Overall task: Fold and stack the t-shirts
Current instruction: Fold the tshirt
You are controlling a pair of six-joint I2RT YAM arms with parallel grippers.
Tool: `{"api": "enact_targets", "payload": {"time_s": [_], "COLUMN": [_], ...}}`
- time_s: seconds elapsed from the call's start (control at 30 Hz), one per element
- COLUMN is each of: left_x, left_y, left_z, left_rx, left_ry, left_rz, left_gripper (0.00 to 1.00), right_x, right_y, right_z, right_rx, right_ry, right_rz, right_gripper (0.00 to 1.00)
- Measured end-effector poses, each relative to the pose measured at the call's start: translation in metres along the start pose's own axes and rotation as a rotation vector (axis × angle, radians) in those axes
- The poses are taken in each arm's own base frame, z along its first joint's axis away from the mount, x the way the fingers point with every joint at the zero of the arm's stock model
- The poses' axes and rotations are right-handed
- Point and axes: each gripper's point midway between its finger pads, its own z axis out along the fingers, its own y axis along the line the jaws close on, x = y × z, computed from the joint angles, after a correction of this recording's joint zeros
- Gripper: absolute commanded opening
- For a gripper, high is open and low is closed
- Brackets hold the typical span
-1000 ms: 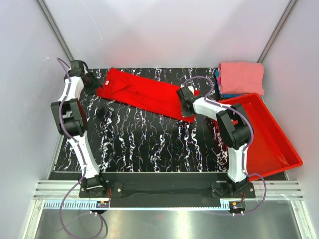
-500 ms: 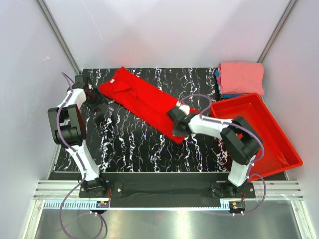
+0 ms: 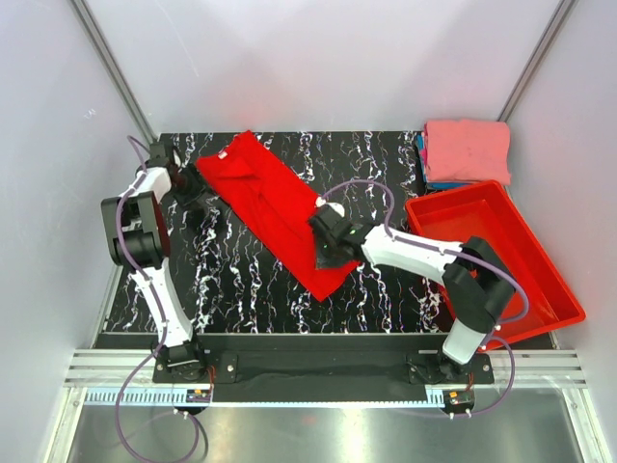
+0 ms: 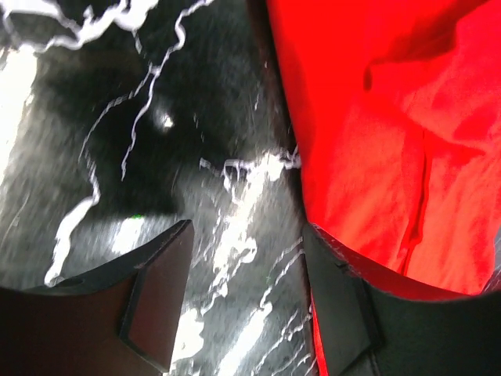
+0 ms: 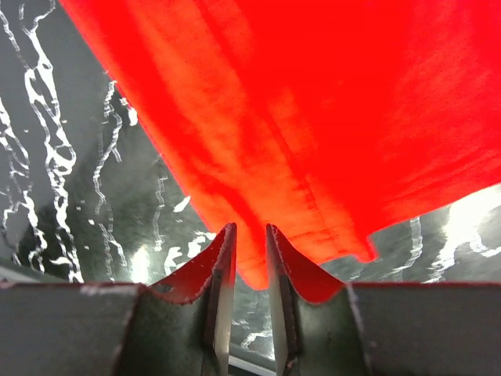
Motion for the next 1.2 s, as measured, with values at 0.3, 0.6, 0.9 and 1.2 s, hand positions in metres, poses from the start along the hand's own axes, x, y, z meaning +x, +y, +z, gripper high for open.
{"api": "enact_targets", "payload": {"time_s": [0.3, 0.6, 0.9, 1.2], "left_x": [-0.041, -0.055, -0.056, -0.065], "left_y": [-0.02, -0.025, -0.025, -0.032], "left_z": [0.03, 0.045, 0.05, 0.053], "left_rx": [0.067, 0.091, 0.095, 0.123], "left_ry": [-0.036, -0.049, -0.047, -0.056], "left_rz": [0.009, 0.014, 0.022, 0.036], "left_gripper": [0.64, 0.53, 0.37, 0.42], "right_x": [-0.003, 0.017, 0.019, 0.014], "right_y": [-0.037, -0.052, -0.06, -0.07], "right_z": [0.007, 0.021, 0.014, 0.016], "right_rx": [-0.069, -0.064, -0.053, -0.062], "right_ry": [0.127, 0.21, 0.23, 0.23], "right_rz": [-0.094, -0.152, -0.189, -0.169], "right_gripper": [0.3, 0.3, 0.31, 0.34]}}
